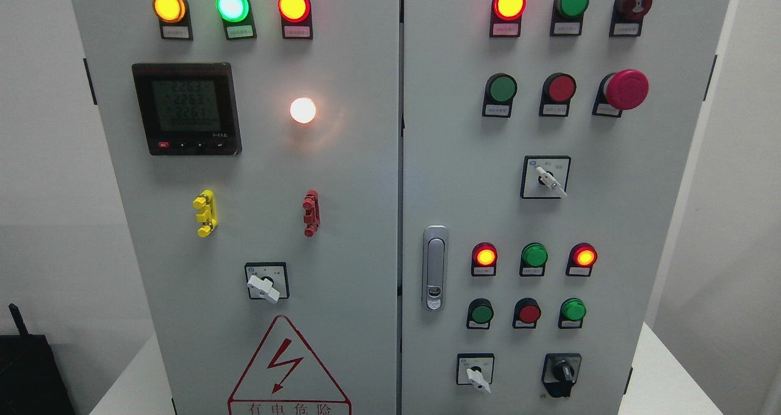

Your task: Trip black knob to open circuit

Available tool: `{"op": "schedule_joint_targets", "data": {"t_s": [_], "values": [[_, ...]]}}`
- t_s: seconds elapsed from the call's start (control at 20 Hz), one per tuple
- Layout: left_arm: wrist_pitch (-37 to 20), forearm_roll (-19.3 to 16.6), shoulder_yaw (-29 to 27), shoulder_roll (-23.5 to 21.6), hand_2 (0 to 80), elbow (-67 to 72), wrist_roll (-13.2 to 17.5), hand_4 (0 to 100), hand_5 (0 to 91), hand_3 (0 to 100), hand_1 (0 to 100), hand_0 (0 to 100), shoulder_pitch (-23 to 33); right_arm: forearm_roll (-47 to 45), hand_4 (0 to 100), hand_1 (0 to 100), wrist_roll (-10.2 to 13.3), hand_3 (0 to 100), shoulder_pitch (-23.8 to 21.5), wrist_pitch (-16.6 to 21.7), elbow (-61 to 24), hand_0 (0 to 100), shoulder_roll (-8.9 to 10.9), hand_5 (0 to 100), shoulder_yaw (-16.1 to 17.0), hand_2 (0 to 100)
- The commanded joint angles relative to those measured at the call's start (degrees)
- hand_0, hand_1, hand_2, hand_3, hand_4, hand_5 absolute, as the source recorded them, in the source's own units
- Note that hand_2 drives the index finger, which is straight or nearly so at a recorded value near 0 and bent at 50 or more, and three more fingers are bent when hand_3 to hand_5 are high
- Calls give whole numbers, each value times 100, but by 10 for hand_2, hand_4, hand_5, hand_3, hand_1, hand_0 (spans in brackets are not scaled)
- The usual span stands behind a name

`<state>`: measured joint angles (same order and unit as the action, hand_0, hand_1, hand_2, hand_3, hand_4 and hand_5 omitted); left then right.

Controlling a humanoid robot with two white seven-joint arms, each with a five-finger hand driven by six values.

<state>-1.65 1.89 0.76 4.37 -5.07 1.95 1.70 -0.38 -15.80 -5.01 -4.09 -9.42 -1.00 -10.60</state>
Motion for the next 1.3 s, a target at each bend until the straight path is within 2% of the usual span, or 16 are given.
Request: {"op": "schedule_joint_targets", "data": {"t_s": [0.0,0.4,0.55,0.9,1.15,1.2,1.25], "values": [[7,14,-5,3,0,6,-2,0,0,0,389,120,-3,-15,11,207,-55,0,27,-13,19,67,-6,0,40,0],[-2,14,-5,3,0,6,-2,0,0,0,389,120,-3,-33,13,207,-55,0,27,-4,-7,67,-6,0,189,0],[-2,14,-5,3,0,6,-2,0,0,0,389,120,-3,-33,27,218,-29,40,18,57,-51,58,-6,0,234,0],[7,14,-5,3,0,6,-2,0,0,0,389,120,-3,-33,123,269,50,193,-333,93,-875,67,3,35,251,0],[7,14,-5,11,0,6,-2,0,0,0,389,120,-11,-33,209,316,314,278,-544,136,-1456,95,21,77,251,0],[-2,14,-5,3,0,6,-2,0,0,0,389,120,-3,-33,262,335,323,278,-571,198,-1544,98,12,104,251,0],[7,14,-5,3,0,6,-2,0,0,0,389,120,-3,-33,276,341,340,407,-606,285,-1624,101,12,112,251,0]]}}
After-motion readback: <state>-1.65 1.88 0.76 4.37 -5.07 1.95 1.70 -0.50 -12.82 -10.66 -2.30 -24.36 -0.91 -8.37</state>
